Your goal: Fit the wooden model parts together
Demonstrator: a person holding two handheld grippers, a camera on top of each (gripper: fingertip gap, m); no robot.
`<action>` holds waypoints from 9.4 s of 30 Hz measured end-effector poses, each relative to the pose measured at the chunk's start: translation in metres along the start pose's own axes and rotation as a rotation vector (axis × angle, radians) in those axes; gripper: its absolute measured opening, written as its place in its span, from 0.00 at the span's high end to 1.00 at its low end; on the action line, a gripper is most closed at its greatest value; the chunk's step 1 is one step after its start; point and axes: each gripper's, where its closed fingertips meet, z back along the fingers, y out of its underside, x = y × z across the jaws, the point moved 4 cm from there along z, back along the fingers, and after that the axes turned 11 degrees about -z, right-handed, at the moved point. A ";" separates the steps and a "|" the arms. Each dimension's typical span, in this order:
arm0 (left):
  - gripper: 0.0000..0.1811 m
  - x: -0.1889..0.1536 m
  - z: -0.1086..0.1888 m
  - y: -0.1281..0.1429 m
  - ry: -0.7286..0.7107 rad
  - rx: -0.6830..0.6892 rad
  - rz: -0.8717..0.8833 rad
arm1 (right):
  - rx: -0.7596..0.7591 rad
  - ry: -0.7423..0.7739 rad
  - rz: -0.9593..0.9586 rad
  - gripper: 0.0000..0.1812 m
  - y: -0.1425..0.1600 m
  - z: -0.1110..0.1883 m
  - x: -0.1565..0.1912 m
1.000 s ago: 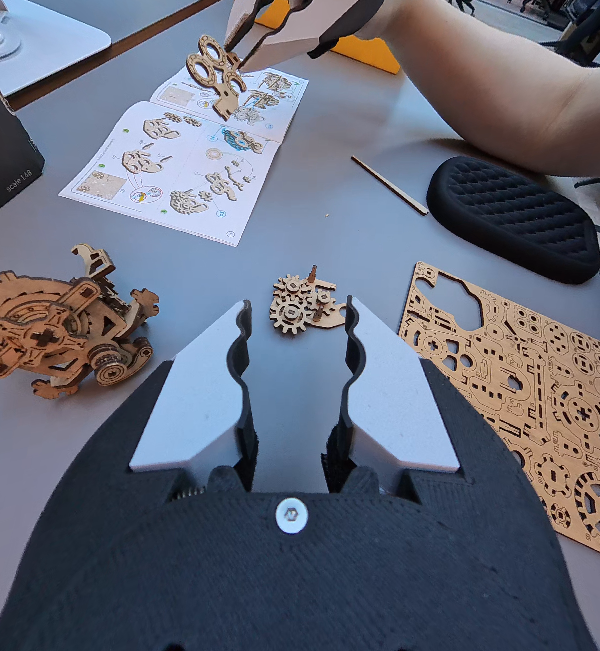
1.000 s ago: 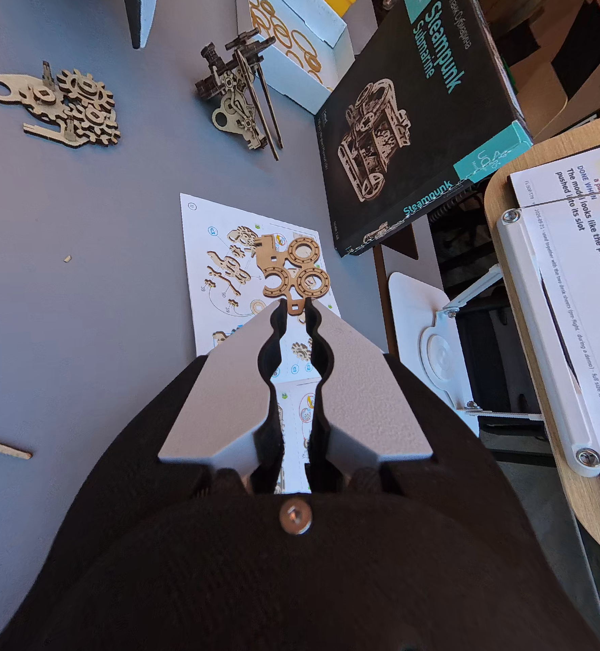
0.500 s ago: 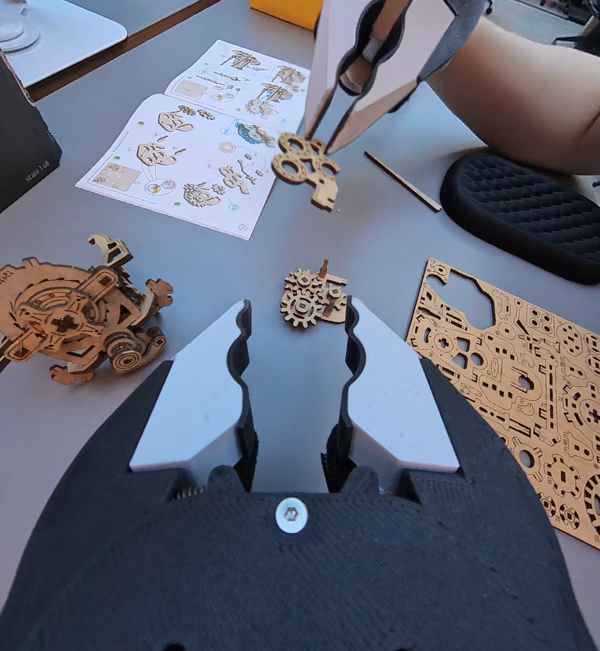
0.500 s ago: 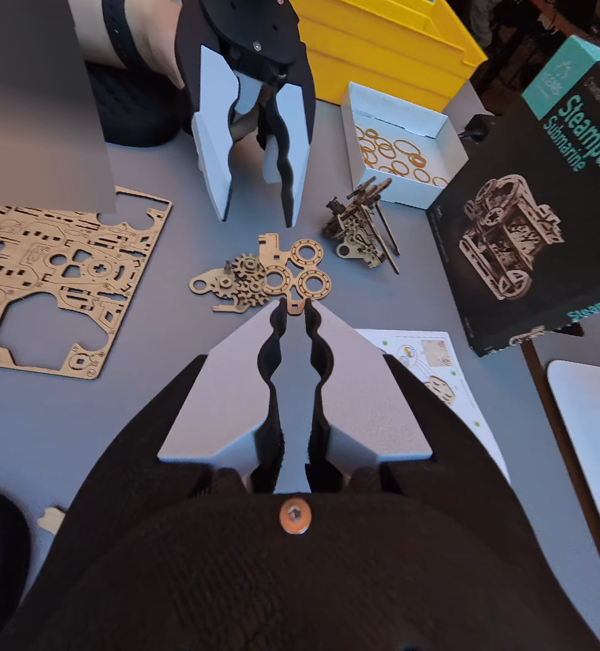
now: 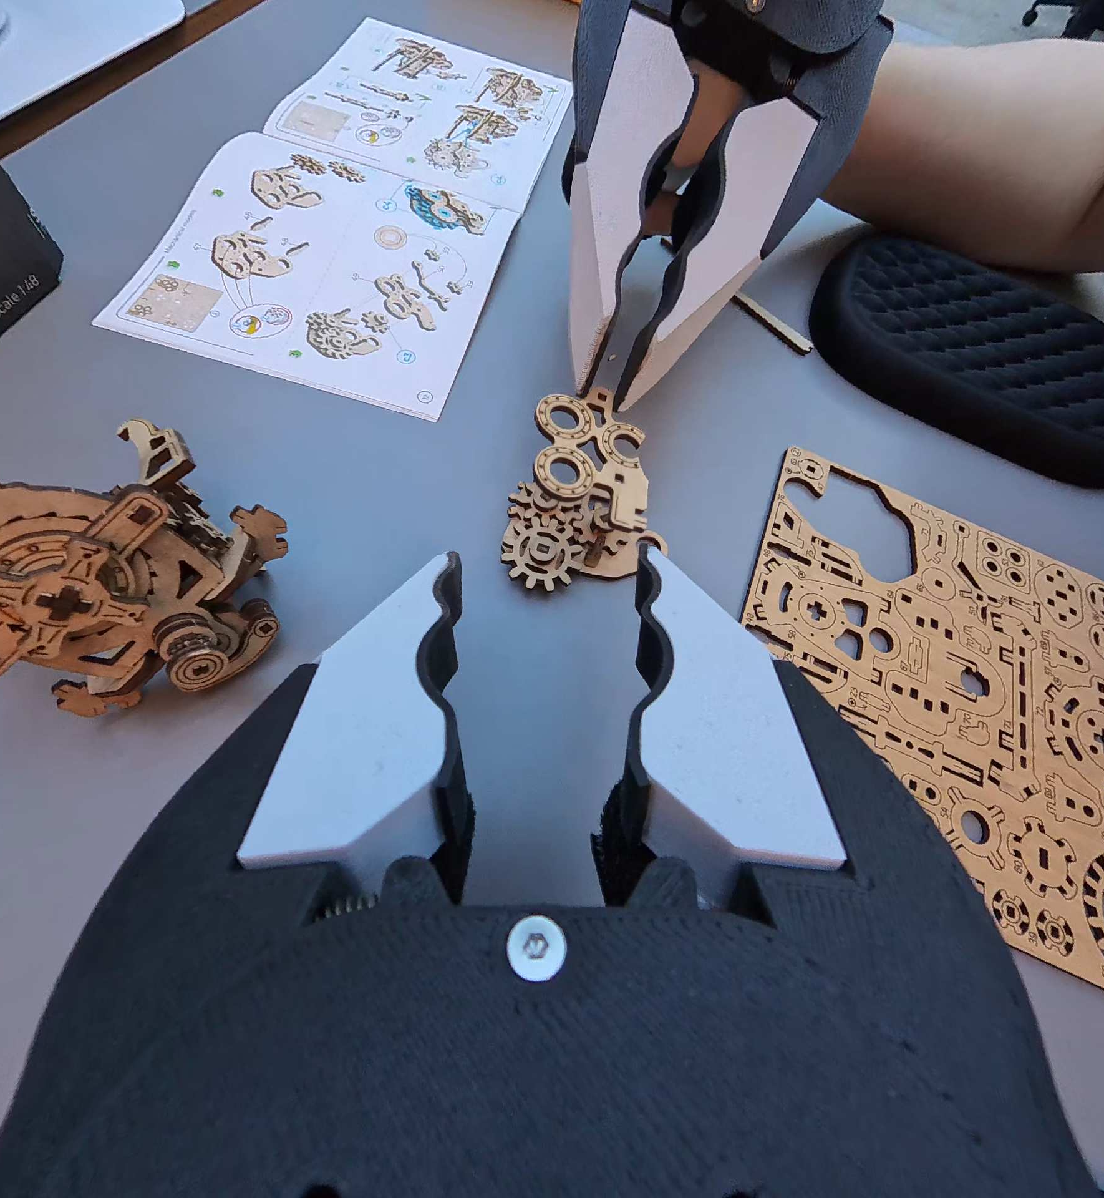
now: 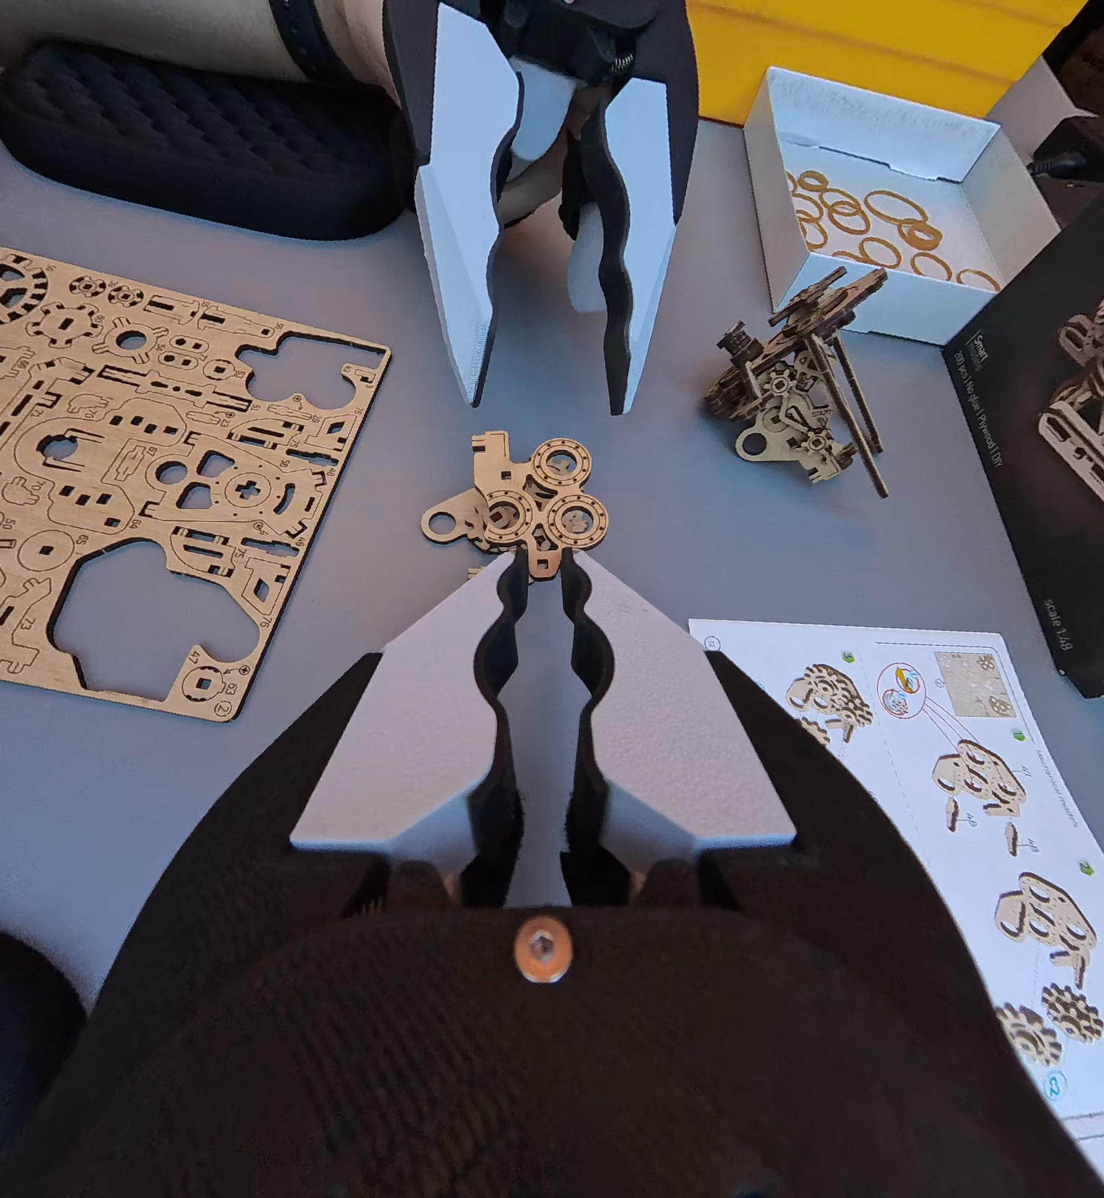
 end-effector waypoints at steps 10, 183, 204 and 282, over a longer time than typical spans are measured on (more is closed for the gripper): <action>0.71 -0.002 -0.002 0.002 0.010 0.014 -0.004 | 0.000 0.009 0.018 0.95 0.001 -0.001 0.000; 0.79 -0.010 -0.027 0.002 -0.030 0.057 -0.250 | -0.018 -0.033 -0.044 0.95 0.008 -0.016 0.001; 0.79 -0.011 -0.028 0.004 -0.036 0.075 -0.263 | -0.123 -0.045 -0.109 0.96 -0.007 -0.010 -0.004; 0.78 -0.029 -0.033 0.004 0.014 0.102 -0.283 | 0.461 -0.441 0.223 0.98 -0.014 -0.033 0.020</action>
